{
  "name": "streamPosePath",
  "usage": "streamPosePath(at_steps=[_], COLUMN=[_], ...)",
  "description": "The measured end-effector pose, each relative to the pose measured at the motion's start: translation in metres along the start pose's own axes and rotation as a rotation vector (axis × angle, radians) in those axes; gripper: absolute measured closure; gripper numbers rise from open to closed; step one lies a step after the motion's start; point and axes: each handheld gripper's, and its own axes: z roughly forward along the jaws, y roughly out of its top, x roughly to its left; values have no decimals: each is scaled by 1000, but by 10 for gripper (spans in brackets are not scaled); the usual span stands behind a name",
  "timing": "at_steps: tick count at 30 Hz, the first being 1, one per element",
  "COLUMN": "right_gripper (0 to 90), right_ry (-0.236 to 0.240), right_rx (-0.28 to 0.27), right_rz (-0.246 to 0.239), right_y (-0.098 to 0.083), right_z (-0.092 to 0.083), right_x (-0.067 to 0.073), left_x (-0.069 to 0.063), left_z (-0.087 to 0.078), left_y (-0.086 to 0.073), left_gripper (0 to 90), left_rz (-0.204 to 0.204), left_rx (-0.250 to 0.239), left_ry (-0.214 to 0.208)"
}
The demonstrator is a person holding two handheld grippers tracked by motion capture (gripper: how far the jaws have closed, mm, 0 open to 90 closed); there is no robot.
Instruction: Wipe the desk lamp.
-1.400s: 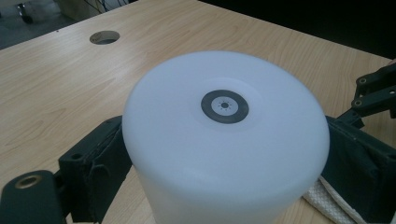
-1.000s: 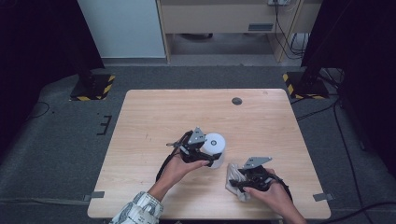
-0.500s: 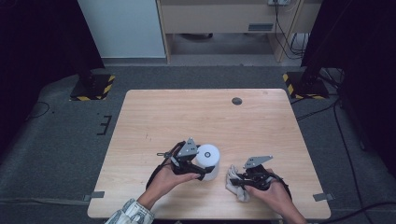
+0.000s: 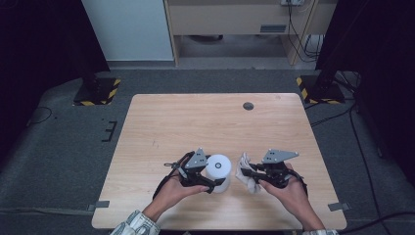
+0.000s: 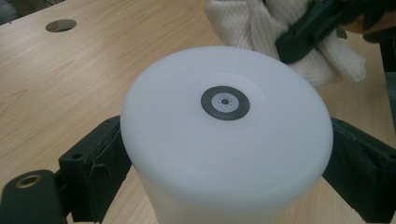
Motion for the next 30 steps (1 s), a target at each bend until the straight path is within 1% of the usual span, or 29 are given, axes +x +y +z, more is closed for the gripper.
streamPosePath(at_steps=[3,7,11,13,17,18,20,22,24,26,27,30], right_gripper=[734,734,733,733,733,732,732,732,732,732,733,732], right_ry=[-13,-10,2,8,-3,-5,-11,-22,-34,-47,-49,-54], right_rx=[-9,-25,-21,-6,29,32,38,46,50,50,49,41], right_rz=[-23,-41,-71,-84,-96,-97,-102,-115,-122,-120,-117,-96], right_y=[17,36,55,61,63,64,65,66,67,67,67,66], right_z=[-5,-7,1,9,23,25,27,27,26,25,25,24], right_x=[-1,2,9,13,16,16,17,18,18,16,14,9], left_x=[-1,-2,-3,-3,-3,-3,-3,-3,-4,-3,-3,-3], left_z=[3,6,8,8,9,10,11,11,11,10,10,11], left_y=[1,2,3,3,3,3,3,3,3,3,3,3], left_gripper=[79,79,79,80,80,80,80,80,80,80,80,80], left_rz=[9,11,16,18,21,22,21,22,23,26,26,28], left_rx=[1,0,-1,-2,-2,-3,-8,-7,-7,-3,-3,-2], left_ry=[2,6,7,8,7,-5,-17,-3,-7,6,5,9])
